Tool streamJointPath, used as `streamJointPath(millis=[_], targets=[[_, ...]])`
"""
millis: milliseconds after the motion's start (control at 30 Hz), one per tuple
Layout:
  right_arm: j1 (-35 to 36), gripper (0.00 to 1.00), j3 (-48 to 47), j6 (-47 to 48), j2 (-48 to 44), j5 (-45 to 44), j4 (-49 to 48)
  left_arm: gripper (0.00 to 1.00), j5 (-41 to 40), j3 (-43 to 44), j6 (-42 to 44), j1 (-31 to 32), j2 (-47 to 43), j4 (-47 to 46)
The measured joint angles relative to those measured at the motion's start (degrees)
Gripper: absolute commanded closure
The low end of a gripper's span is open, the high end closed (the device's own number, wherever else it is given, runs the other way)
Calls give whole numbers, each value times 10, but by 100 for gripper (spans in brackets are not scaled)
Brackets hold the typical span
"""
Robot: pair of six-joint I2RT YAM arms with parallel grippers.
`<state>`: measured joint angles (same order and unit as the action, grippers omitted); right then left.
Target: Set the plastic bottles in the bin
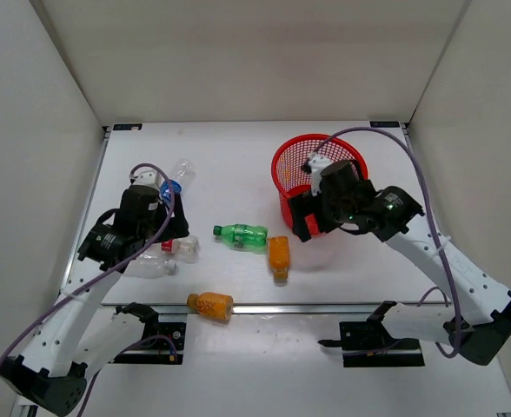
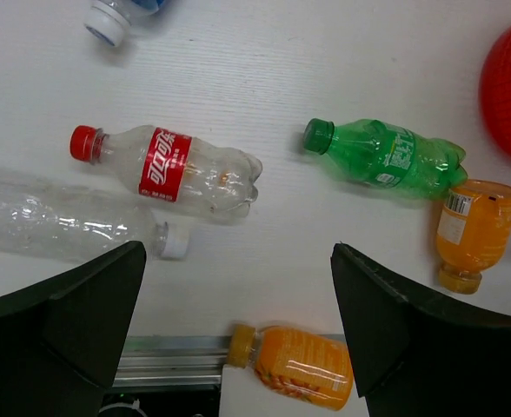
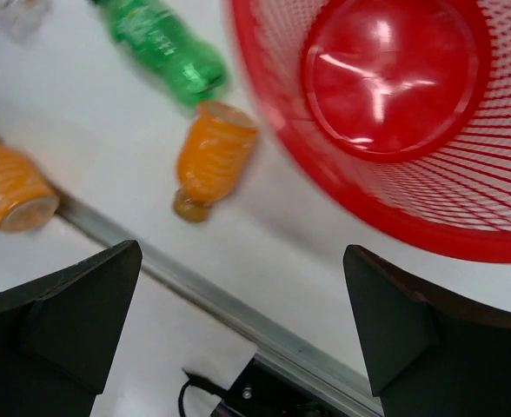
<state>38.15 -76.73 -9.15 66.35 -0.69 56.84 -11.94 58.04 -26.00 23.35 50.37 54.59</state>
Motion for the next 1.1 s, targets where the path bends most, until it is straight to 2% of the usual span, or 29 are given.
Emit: streamJointPath(millis=[200, 267, 367, 500, 600, 867, 900, 967, 1033, 1067, 1100], targets=[[177, 1, 9, -43, 26, -15, -5, 1, 11, -36, -1, 5, -66, 16], [208, 1, 34, -63, 46, -9, -22, 1, 19, -56, -1, 7, -82, 28], [214, 0, 101, -103, 86, -18, -65, 1, 28, -75, 0, 8, -92, 40], [211, 3, 163, -152, 154, -96, -86, 1, 47, -85, 5, 8, -97, 39], [204, 4, 202, -168, 167, -153, -146, 1, 59, -89, 16, 17, -92, 39], [142, 5, 275, -170, 176, -143, -333, 1, 90, -95, 62, 28, -80, 52], [142, 13, 275, -170, 184, -139, -349, 1, 92, -97, 66, 28, -80, 55], [142, 18, 276, -174, 206, -134, -379, 2, 99, -98, 72, 33, -77, 62], [142, 29, 276, -177, 225, -127, -402, 1, 102, -97, 75, 38, -76, 69], [142, 38, 277, -181, 231, -124, -410, 1, 104, -97, 76, 39, -76, 72], [142, 50, 277, -185, 233, -123, -415, 1, 107, -97, 76, 39, -76, 75]])
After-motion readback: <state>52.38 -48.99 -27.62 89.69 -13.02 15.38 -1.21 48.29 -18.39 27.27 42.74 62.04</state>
